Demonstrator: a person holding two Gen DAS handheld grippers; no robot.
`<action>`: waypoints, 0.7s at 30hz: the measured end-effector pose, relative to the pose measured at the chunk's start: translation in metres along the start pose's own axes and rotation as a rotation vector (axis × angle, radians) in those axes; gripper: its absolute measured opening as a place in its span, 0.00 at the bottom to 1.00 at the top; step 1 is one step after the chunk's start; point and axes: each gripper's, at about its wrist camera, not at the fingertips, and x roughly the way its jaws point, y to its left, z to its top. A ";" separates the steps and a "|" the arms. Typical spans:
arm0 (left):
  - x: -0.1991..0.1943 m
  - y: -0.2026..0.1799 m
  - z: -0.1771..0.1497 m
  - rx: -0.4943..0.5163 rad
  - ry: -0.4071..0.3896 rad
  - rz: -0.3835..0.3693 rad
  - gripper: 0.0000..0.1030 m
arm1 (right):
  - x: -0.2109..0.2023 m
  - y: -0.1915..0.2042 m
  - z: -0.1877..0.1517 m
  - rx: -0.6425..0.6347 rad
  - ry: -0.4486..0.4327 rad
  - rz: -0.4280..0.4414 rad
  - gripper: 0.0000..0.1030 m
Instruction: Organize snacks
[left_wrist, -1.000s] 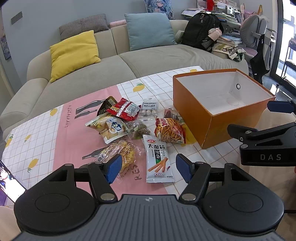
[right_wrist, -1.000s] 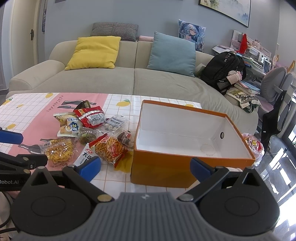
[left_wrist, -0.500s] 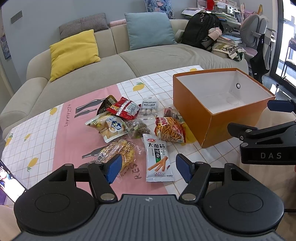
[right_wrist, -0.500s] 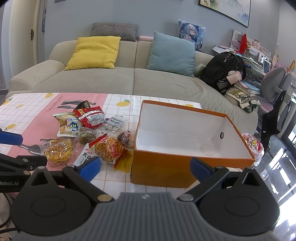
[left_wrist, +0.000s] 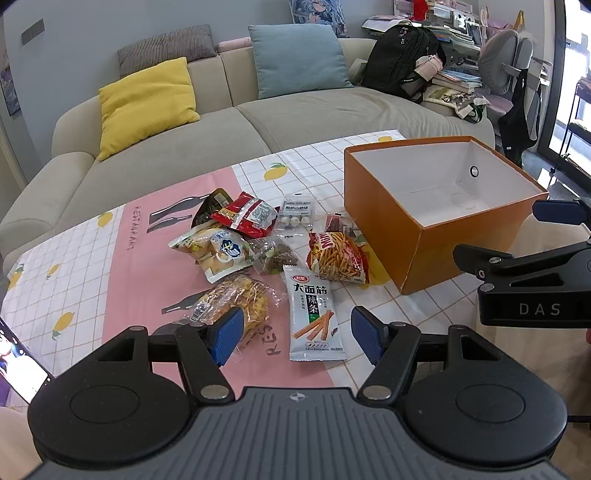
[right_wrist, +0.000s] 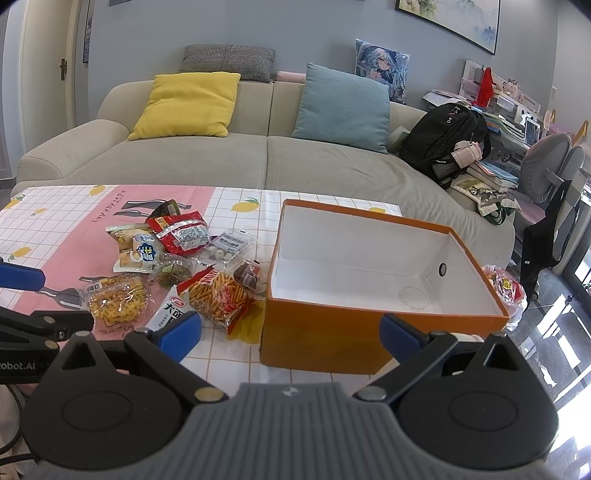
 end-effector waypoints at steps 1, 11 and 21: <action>-0.001 -0.001 0.000 0.000 0.001 0.000 0.76 | 0.000 0.000 0.000 0.000 0.000 0.000 0.97; -0.003 -0.005 -0.003 -0.001 0.001 -0.006 0.76 | 0.000 0.000 0.000 -0.001 0.001 0.000 0.97; -0.007 0.004 -0.003 -0.005 0.023 -0.044 0.79 | 0.007 -0.014 0.002 0.047 0.071 0.026 0.97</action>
